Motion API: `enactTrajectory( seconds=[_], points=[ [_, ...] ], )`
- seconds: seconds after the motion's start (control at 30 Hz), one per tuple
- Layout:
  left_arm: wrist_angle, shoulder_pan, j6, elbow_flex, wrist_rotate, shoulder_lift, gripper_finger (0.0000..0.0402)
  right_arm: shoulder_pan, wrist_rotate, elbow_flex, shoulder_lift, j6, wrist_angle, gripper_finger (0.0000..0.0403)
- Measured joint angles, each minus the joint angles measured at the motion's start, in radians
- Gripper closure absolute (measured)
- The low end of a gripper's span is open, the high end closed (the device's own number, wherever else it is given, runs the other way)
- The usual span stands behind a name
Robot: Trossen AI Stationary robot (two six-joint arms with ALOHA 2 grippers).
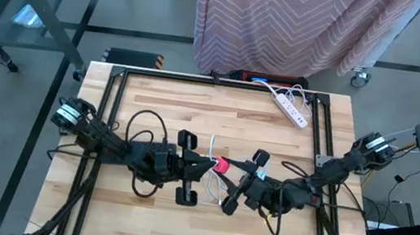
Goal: Insert USB
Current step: Insert the left white charger cable into the pink charger adapter
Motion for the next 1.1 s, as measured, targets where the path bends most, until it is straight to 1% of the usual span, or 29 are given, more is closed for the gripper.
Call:
enactTrajectory(
  seconds=[0.27, 0.37, 0.6, 0.77, 1.1],
  points=[
    [0.002, 0.001, 0.045, 0.000, -0.036, 0.003, 0.0401, -0.026, 0.001, 0.000, 0.000, 0.042, 0.000, 0.0263],
    [0.034, 0.002, 0.045, 0.000, -0.039, 0.004, 0.0401, -0.027, -0.003, 0.000, 0.000, 0.030, 0.003, 0.0263],
    [0.040, 0.004, 0.040, 0.000, -0.040, 0.005, 0.0401, -0.028, -0.013, 0.000, 0.000, 0.019, 0.006, 0.0263],
    [0.060, 0.007, 0.065, 0.000, -0.044, 0.005, 0.0401, -0.027, -0.014, 0.000, 0.000, 0.016, 0.007, 0.0263],
    [0.046, 0.006, 0.066, 0.000, -0.051, 0.005, 0.0401, -0.027, -0.009, 0.000, -0.005, 0.001, 0.007, 0.0263]
  ],
)
